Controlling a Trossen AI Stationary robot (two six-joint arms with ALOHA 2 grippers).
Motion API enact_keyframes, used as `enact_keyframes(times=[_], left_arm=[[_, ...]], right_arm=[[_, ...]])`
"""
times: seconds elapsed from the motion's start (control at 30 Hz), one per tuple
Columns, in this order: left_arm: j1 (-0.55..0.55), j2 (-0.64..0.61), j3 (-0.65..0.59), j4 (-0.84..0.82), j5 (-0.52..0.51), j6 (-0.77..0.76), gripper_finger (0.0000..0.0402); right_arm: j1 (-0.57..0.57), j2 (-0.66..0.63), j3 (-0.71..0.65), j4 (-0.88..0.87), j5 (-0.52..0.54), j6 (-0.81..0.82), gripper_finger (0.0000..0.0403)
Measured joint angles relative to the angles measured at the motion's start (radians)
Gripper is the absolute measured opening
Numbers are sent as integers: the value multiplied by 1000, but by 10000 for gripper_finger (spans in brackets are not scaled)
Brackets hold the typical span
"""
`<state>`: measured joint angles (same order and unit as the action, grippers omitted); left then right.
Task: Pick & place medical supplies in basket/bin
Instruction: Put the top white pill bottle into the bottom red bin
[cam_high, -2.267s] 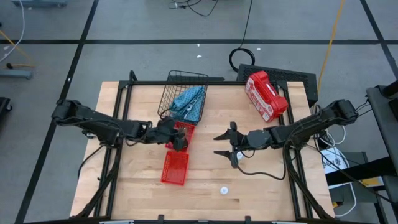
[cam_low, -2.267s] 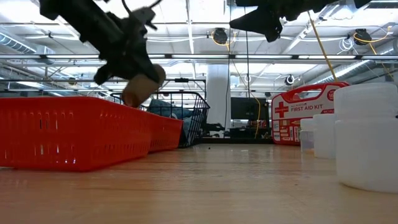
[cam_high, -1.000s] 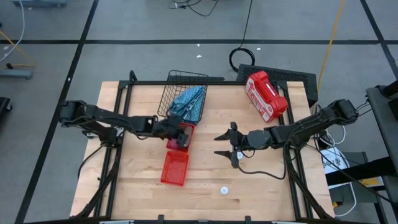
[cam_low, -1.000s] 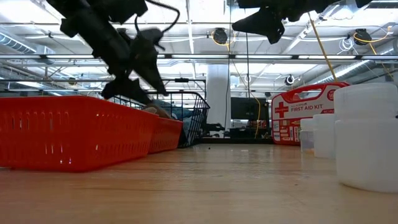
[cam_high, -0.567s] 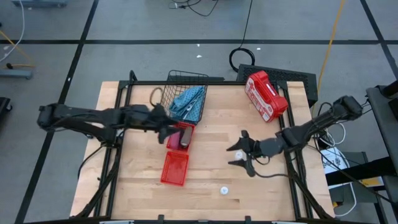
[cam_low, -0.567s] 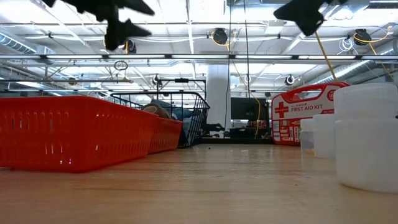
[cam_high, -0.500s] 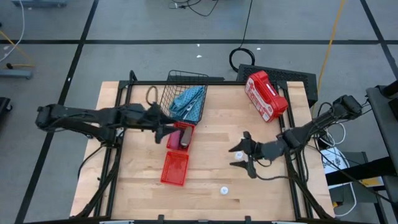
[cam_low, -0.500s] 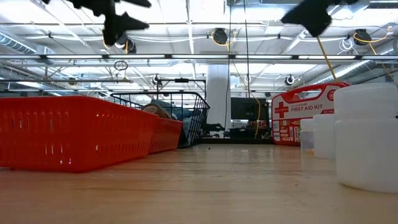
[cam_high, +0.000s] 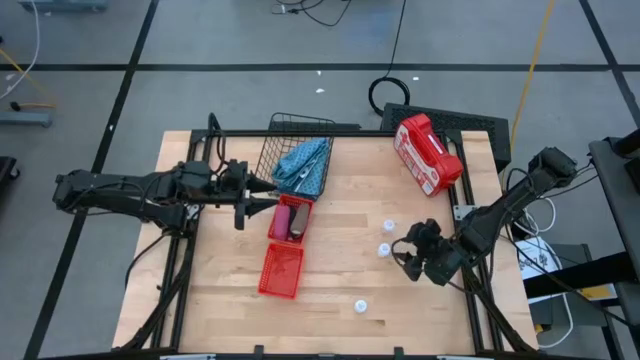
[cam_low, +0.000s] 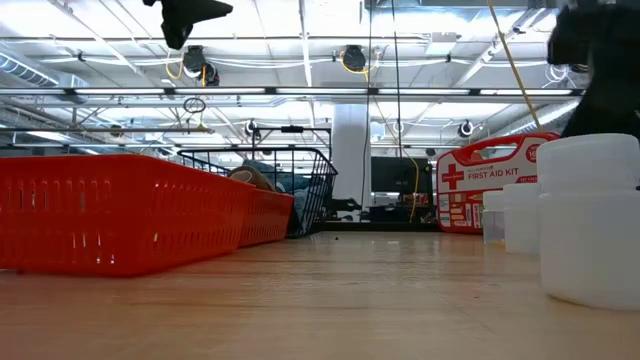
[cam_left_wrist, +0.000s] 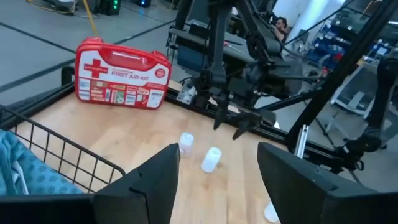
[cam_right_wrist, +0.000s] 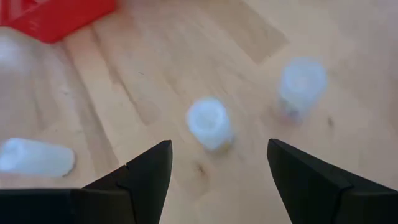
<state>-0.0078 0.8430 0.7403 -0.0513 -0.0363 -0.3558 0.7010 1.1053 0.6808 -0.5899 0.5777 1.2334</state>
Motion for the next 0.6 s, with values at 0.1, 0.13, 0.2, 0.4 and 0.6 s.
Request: enact_keyframes(times=[0.1,0.13,0.2,0.4,0.6], left_arm=[[0,3,0,-1,-22,18,223],[0,3,0,0,-32,21,223],[0,3,0,1,-61,21,223],[0,3,0,1,-114,21,223],[0,3,0,1,-122,21,223]], right_arm=[[31,3,-81,95,40,62,251],[40,8,-107,137,68,61,251],[51,25,-150,217,116,30,251],[54,108,-247,412,112,-42,251],[54,144,-340,481,30,89,251]])
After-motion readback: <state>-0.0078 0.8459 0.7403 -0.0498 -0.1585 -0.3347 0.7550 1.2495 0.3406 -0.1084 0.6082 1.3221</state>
